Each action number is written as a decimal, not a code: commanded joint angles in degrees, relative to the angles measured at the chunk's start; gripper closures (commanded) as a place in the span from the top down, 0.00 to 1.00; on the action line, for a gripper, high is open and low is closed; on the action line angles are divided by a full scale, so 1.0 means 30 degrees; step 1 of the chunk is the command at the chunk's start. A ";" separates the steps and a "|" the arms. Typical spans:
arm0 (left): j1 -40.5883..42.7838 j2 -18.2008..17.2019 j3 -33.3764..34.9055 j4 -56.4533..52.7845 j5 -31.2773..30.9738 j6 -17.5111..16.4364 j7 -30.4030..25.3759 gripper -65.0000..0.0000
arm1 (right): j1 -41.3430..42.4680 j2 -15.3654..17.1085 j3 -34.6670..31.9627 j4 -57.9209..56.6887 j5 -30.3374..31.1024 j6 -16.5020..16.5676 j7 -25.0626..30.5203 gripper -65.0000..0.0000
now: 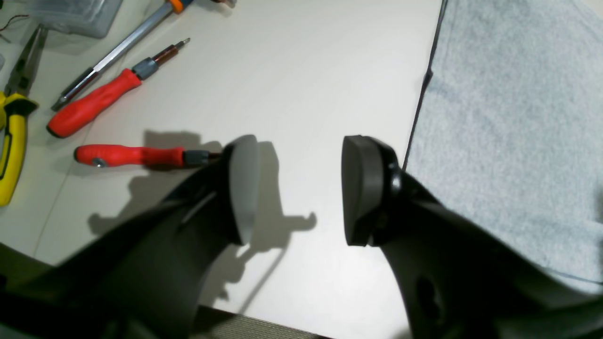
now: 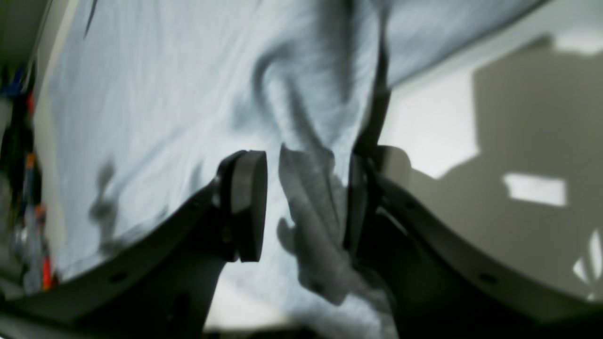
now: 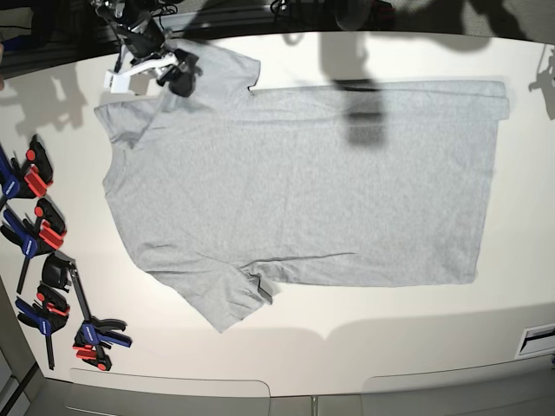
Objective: Fold the T-shirt properly
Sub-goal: 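Release the shoulder with the right gripper and move it to the sleeve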
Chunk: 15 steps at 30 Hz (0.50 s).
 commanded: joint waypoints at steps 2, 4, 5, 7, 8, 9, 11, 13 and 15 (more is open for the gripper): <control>0.0109 -0.0430 -0.0204 0.0255 -0.0240 -0.0080 -0.0291 0.40 | -0.0670 -0.0022 -0.0007 0.0641 -0.0204 -0.0211 -0.0947 0.38; 0.0109 -0.0430 -0.0204 0.0255 -0.0240 -0.0080 -0.0299 0.40 | -0.0954 -0.0022 -0.0007 0.1413 -0.0248 -0.0146 -0.0954 0.38; 0.0109 -0.0430 -0.0204 0.0255 -0.0240 -0.0080 -0.0299 0.40 | -0.1020 -0.0015 -0.0007 0.1807 -0.0321 -0.0146 -0.0962 0.38; 0.0109 -0.0430 -0.0204 0.0255 -0.0240 -0.0080 -0.0299 0.40 | -0.1027 -0.0015 -0.0015 0.2528 -0.0313 -0.0138 -0.0925 0.37; 0.0109 -0.0430 -0.0204 0.0255 -0.0240 -0.0080 -0.0299 0.40 | -0.0969 -0.0015 -0.0015 0.2856 -0.0313 -0.0117 -0.0823 0.32; 0.0109 -0.0430 -0.0204 0.0255 -0.0240 -0.0080 -0.0299 0.40 | -0.0852 -0.0015 -0.0015 0.3118 -0.0313 0.0066 -0.0772 0.24; 0.0109 -0.0430 -0.0204 0.0255 -0.0240 -0.0080 -0.0306 0.40 | -0.0452 -0.0022 -0.0029 0.3373 -0.0306 0.0495 -0.0590 0.03; 0.0109 -0.0437 -0.0204 0.0255 -0.0240 -0.0080 -0.0306 0.40 | 0.0291 -0.0022 -0.0029 0.3366 -0.0321 0.0488 -0.0517 0.00; 0.0102 -0.0430 -0.0204 0.0255 -0.0248 -0.0080 -0.0313 0.40 | 0.1260 -0.0022 -0.0036 0.3366 -0.0313 0.0488 -0.0510 0.00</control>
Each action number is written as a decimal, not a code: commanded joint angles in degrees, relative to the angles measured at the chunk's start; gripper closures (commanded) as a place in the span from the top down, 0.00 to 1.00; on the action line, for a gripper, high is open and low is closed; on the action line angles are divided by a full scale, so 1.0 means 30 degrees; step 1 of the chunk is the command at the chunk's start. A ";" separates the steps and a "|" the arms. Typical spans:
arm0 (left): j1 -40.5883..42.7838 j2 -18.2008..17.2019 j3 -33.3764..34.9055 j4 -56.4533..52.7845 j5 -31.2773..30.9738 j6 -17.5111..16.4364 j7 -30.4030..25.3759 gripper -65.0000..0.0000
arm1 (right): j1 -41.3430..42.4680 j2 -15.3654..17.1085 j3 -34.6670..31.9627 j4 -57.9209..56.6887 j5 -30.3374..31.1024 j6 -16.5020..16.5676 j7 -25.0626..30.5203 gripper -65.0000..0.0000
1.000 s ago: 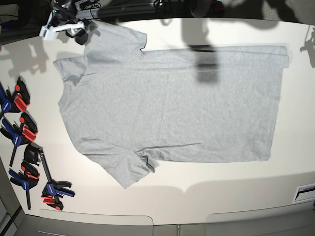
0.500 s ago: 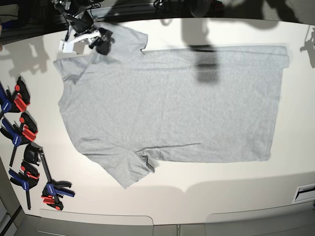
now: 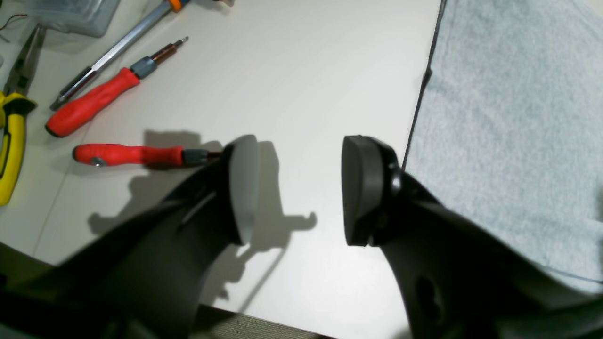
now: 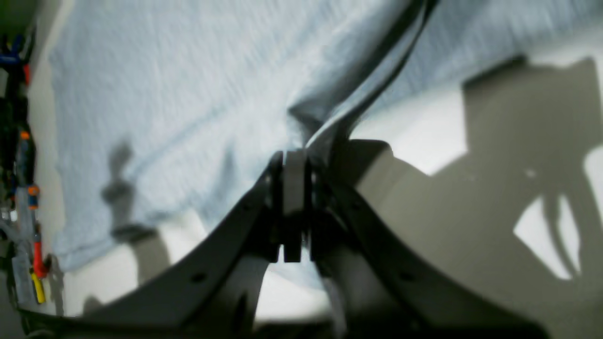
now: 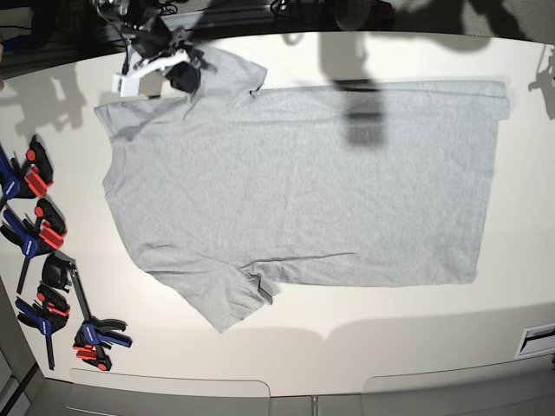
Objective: Fold the T-shirt properly
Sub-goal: 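Release the shoulder with the right gripper and move it to the sleeve, then grasp the sleeve with the right gripper and fold it onto the shirt body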
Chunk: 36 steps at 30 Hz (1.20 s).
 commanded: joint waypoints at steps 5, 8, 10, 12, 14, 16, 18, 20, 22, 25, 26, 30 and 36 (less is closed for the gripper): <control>0.0102 -0.0423 -0.0204 0.0255 -0.0240 -0.0080 -0.0503 0.40 | 0.2506 0.0109 -0.0984 0.0335 0.0255 0.0284 0.0401 0.00; 0.0102 -0.0430 -0.0204 0.0255 -0.0248 -0.0073 -0.0510 0.40 | 0.3730 0.0102 -0.2535 0.0328 -0.1953 0.0255 0.1137 0.00; 0.0102 -0.0430 -0.0204 0.0255 -0.0240 -0.0080 -0.0510 0.40 | 0.4313 0.0095 -0.3694 0.0299 -0.3672 -0.0102 0.1814 0.00; 0.0109 -0.0423 -0.0204 0.0255 -0.0240 -0.0080 -0.0503 0.40 | 0.4677 0.0029 -0.4728 0.0299 -0.5282 -0.0925 0.2470 0.00; 0.0109 -0.0423 -0.0204 0.0255 -0.0248 -0.0073 -0.0503 0.40 | 0.4896 -0.0160 -0.5501 0.0284 -0.6681 -0.1435 0.3089 0.11; 0.0109 -0.0423 -0.0204 0.0255 -0.0240 -0.0073 -0.0495 0.40 | 0.4940 -0.0306 -0.6105 0.0284 -0.7643 -0.2025 0.4116 0.36; 0.0109 -0.0423 -0.0204 0.0255 -0.0240 -0.0080 -0.0503 0.40 | 0.4940 -0.0423 -0.6579 0.0284 -0.8568 -0.3315 0.5311 0.43; 0.0109 -0.0423 -0.0204 0.0255 -0.0240 -0.0080 -0.0503 0.40 | 0.4940 -0.0430 -0.6929 0.0284 -0.9420 -0.4728 0.6462 0.43; 0.0102 -0.0423 -0.0204 0.0255 -0.0240 -0.0080 -0.0503 0.40 | 0.5049 -0.0423 -0.7002 0.0284 -1.0156 -0.5224 0.7213 0.43; 0.0109 -0.0423 -0.0204 0.0255 -0.0240 -0.0080 -0.0503 0.40 | 0.5530 -0.0415 -0.6958 0.0284 -1.0819 -0.5246 0.6754 0.43; 0.0109 -0.0423 -0.0204 0.0255 -0.0240 -0.0080 -0.0503 0.40 | 0.5683 -0.0415 -0.6856 0.0306 -1.0921 -0.5246 0.6302 0.43; 0.0109 -0.0423 -0.0204 0.0248 -0.0240 -0.0080 -0.0248 0.40 | 0.5632 -0.0415 -0.5967 0.1603 -1.0994 -0.5136 0.4393 0.43; 0.0109 -0.0423 -0.0204 0.0255 -0.0240 -0.0080 -0.0073 0.40 | 0.2579 -0.0415 -0.3912 0.6025 -1.1132 -0.3745 0.2637 0.11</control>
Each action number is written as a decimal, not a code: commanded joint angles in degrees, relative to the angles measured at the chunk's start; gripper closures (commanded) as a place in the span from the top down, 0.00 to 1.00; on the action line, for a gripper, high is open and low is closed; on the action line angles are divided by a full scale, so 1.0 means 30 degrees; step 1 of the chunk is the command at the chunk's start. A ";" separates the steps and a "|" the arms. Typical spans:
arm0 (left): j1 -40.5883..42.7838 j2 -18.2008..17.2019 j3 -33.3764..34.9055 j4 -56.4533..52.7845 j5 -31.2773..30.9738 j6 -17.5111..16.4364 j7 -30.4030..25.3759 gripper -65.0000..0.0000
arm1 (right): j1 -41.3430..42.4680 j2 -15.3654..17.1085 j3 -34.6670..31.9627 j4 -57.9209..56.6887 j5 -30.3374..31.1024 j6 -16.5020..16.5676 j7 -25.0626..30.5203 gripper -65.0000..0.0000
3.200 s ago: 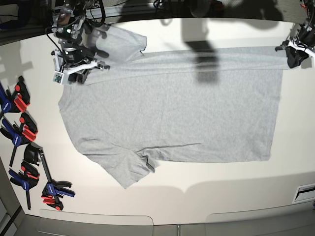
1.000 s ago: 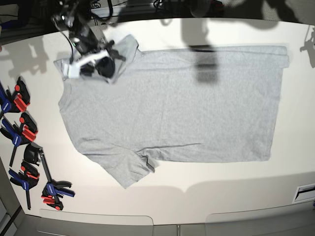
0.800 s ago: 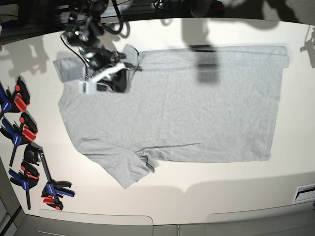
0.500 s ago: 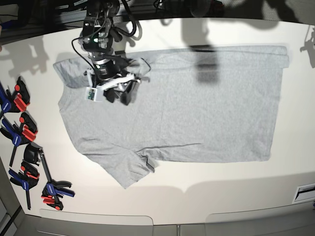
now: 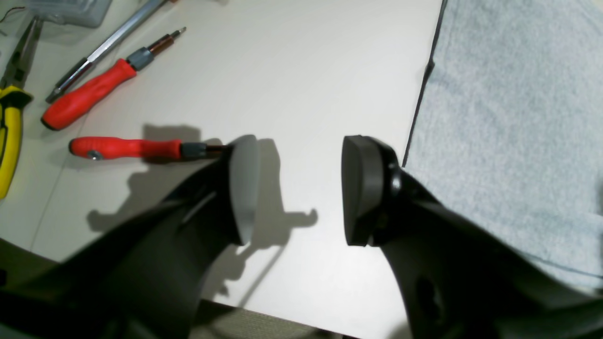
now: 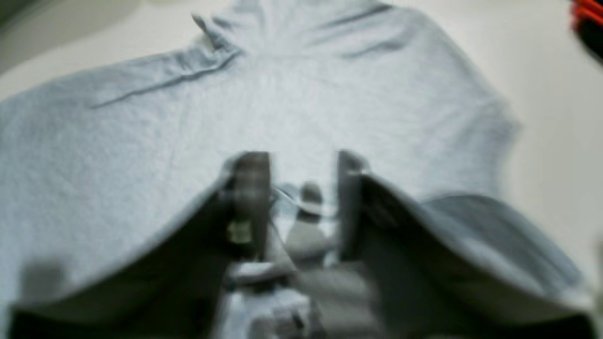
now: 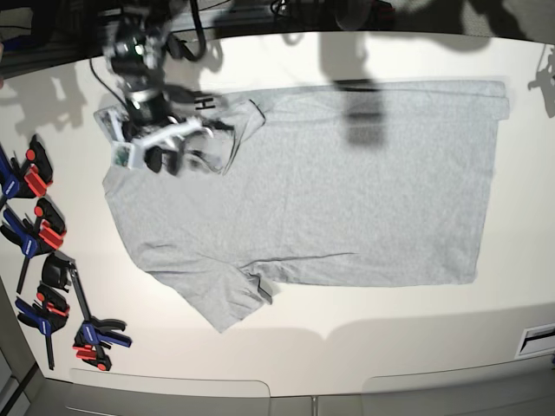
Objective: Fold the T-shirt properly
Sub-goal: 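Grasp the sleeve with the right gripper and fold it onto the shirt body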
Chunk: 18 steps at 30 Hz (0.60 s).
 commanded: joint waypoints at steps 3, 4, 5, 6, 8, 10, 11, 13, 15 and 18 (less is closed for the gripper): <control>0.0117 -0.0430 -0.0204 0.0248 -0.0240 -0.0073 -0.0423 0.40 | -0.1413 0.0000 0.1195 0.0517 0.0044 0.0109 0.0911 0.00; 0.0109 -0.0437 -0.0204 0.0248 -0.0240 -0.0073 -0.0423 0.40 | -0.1668 0.0007 0.1515 0.0168 0.0044 0.0102 0.0976 0.00; 0.0102 -0.0430 -0.0204 0.0248 -0.0270 -0.0073 -0.0430 0.40 | -0.1734 0.0007 0.1763 -0.0379 0.0044 0.0095 0.0947 0.00; 0.0102 -0.0437 -0.0204 0.0248 -0.0401 -0.0073 -0.0423 0.40 | -0.1712 0.0007 0.1909 -0.1158 0.0044 0.0080 0.0976 0.00; 0.0109 -0.0430 -0.0204 0.0248 -0.0758 -0.0073 -0.0350 0.40 | -0.1443 -0.0007 0.1953 -0.3024 0.0131 0.0058 0.1464 0.00; 0.0109 -0.0430 -0.0204 0.0248 -0.0743 -0.0073 -0.0357 0.40 | -0.0831 0.0000 0.1843 -0.4707 0.0641 0.0066 0.1661 0.00; 0.0109 -0.0437 -0.0204 0.0248 -0.0743 -0.0073 -0.0342 0.40 | -0.0466 -0.0007 0.1727 -0.5311 0.0889 0.0087 0.1661 0.00; 0.0109 -0.0430 -0.0204 0.0248 -0.0743 -0.0073 -0.0342 0.40 | 0.0197 -0.0007 0.1158 -0.6105 0.0903 0.0087 0.1661 0.00; 0.0109 -0.0437 -0.0204 0.0248 -0.0743 -0.0073 -0.0350 0.40 | 0.0860 -0.0007 0.0328 -0.6666 0.0903 0.0087 0.1647 0.00; 0.0109 -0.0437 -0.0204 0.0248 -0.0743 -0.0073 -0.0284 0.40 | 0.1719 -0.0015 -0.1348 -0.7184 0.0678 0.0080 0.1508 0.00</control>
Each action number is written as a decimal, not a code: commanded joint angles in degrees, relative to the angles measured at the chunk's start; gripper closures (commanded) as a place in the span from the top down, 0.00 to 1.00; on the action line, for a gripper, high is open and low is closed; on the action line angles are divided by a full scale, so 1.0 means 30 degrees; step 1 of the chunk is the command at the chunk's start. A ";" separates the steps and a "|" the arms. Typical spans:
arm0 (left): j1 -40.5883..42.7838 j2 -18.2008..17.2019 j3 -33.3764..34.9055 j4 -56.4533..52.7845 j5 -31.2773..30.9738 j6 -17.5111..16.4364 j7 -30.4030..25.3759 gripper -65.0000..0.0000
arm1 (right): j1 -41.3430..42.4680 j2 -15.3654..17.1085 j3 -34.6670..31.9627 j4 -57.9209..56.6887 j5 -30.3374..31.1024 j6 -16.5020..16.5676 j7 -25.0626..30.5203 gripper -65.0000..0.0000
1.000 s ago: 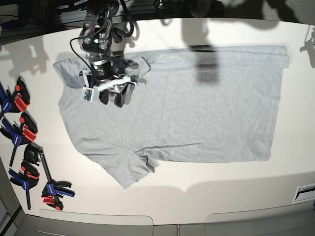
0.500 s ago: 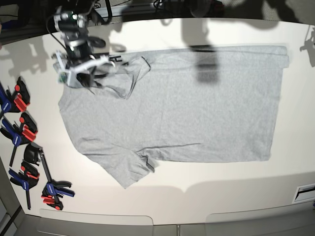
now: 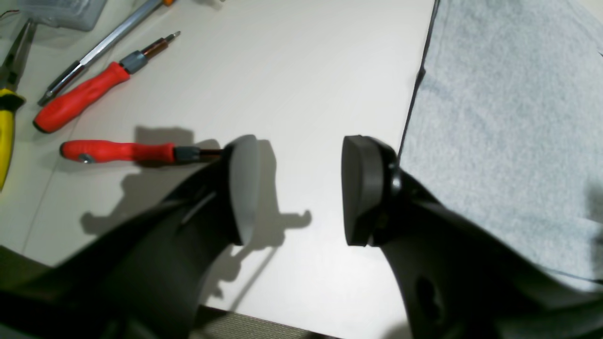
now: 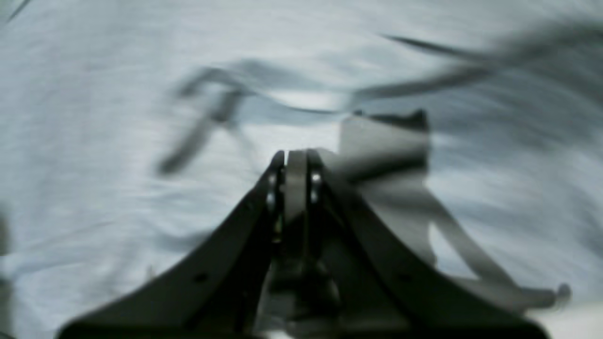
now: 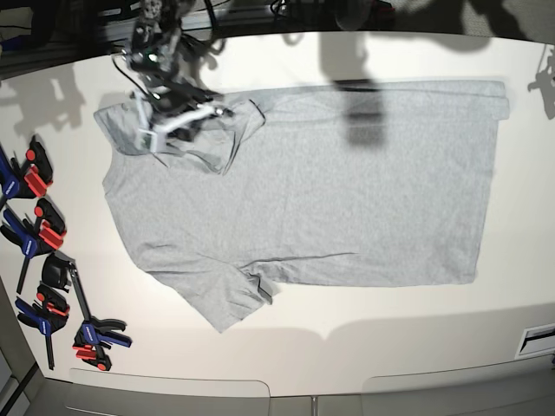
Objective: Fold the T-shirt properly
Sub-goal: 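Grasp the sleeve with the right gripper and fold it onto the shirt body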
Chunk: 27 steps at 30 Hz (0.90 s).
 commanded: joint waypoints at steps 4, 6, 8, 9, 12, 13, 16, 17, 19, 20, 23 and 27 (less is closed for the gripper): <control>0.0109 -0.0415 -0.0204 0.0248 -0.0233 -0.0080 -0.0306 0.40 | 0.1093 0.0044 -0.2579 -0.0605 0.0117 0.0102 -0.0226 0.00; 0.0109 -0.0415 -0.0204 0.0248 -0.0240 -0.0080 -0.0306 0.40 | 0.1625 0.0051 -0.3854 -0.1020 0.0109 0.0102 -0.0073 0.00; 0.0109 -0.0408 -0.0204 0.0248 -0.0233 -0.0080 -0.0306 0.40 | 0.2266 0.0051 -0.4852 -0.1406 0.0117 0.0102 0.0605 0.00; 0.0109 -0.0408 -0.0204 0.0248 -0.0233 -0.0080 -0.0306 0.40 | 0.2623 0.0044 -0.5238 -0.1596 0.0117 0.0102 0.1100 0.00; 0.0109 -0.0415 -0.0204 0.0248 -0.0233 -0.0080 -0.0306 0.40 | 0.3905 0.0051 -0.5894 -0.2098 0.0007 0.0073 0.1923 0.00; 0.0109 -0.0415 -0.0204 0.0248 -0.0233 -0.0080 -0.0306 0.40 | 0.4335 0.0044 -0.5880 -0.2157 -0.0036 0.0036 0.1909 0.00; 0.0109 -0.0415 -0.0204 0.0248 -0.0233 -0.0080 -0.0313 0.40 | 0.5421 0.0044 -0.5617 -0.2149 -0.0619 -0.0197 0.1800 0.00; 0.0109 -0.0415 -0.0204 0.0248 -0.0226 -0.0080 -0.0313 0.40 | 0.5668 0.0051 -0.5413 -0.2142 -0.0911 -0.0248 0.1654 0.00; 0.0109 -0.0415 -0.0204 0.0248 -0.0226 -0.0080 -0.0313 0.40 | 0.5872 0.0051 -0.4765 -0.2076 -0.1020 -0.0255 0.1188 0.00; 0.0109 -0.0415 -0.0204 0.0248 -0.0226 -0.0080 -0.0313 0.40 | 0.5843 0.0044 -0.4342 -0.1909 -0.1020 -0.0255 0.0801 0.00; 0.0109 -0.0415 -0.0204 0.0248 -0.0240 -0.0080 -0.0306 0.40 | 0.5217 0.0051 -0.2499 -0.0838 -0.1005 -0.0248 -0.0313 0.00; 0.0109 -0.0415 -0.0204 0.0248 -0.0568 -0.0510 -0.0299 0.40 | 0.3177 0.0058 0.0685 0.2193 0.0503 0.0109 -0.0488 0.00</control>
